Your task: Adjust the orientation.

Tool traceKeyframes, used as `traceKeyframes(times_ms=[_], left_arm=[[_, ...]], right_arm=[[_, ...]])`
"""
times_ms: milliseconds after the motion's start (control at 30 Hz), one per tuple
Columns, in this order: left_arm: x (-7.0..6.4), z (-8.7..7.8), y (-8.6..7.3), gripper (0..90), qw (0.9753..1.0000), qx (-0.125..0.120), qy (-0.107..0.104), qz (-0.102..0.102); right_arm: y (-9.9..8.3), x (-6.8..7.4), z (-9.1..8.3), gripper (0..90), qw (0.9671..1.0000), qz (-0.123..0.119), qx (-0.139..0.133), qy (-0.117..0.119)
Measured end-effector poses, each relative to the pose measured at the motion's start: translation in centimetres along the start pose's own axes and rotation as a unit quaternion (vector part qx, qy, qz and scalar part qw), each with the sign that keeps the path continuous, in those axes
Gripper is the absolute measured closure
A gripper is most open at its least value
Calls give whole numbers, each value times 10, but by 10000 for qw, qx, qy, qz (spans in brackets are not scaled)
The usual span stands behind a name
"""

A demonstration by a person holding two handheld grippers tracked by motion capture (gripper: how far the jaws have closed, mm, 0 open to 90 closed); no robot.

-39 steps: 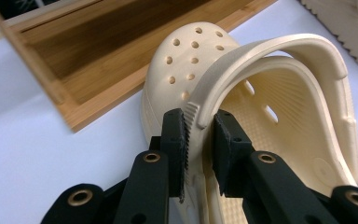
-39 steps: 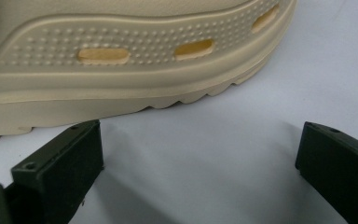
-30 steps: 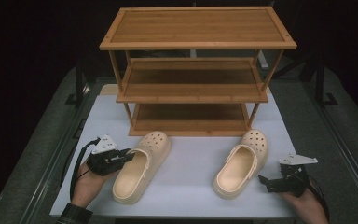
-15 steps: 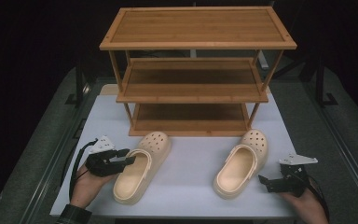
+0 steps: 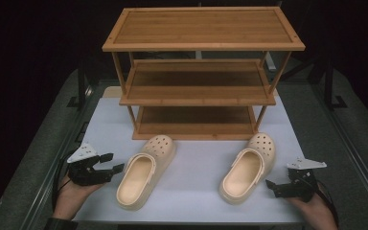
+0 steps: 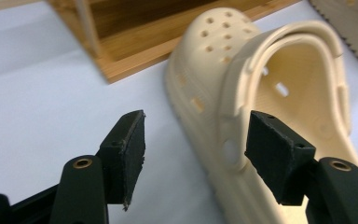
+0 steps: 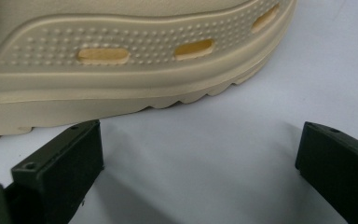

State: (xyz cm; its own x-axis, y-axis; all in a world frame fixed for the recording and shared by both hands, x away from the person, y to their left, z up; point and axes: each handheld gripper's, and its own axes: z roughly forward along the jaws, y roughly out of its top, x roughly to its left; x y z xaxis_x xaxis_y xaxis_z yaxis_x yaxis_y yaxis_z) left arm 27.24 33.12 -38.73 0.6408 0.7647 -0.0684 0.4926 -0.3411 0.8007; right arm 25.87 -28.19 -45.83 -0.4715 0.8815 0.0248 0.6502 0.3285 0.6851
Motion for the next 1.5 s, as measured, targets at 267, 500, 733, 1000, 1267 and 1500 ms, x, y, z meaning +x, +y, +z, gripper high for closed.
traceKeyframes(times_ms=[267,500,733,1000,1267,1500], left_arm=[[18,-8,-21,248,9974,311,654,5],[31,3,-40,81,9910,845,1026,-149],[37,16,-53,0,9888,1049,1028,-268],[38,19,-61,0,9912,860,973,-250],[38,19,-61,0,9913,847,975,-258],[38,19,-61,0,9912,851,980,-259]], right_arm=[[0,0,0,4,10000,1,-8,3],[0,0,0,3,10000,-8,1,2],[0,0,0,3,10000,-19,8,-2],[1,0,0,3,10000,-22,25,-2],[7,-9,-10,123,9994,269,75,198],[24,-26,-21,472,9990,399,-105,172]])
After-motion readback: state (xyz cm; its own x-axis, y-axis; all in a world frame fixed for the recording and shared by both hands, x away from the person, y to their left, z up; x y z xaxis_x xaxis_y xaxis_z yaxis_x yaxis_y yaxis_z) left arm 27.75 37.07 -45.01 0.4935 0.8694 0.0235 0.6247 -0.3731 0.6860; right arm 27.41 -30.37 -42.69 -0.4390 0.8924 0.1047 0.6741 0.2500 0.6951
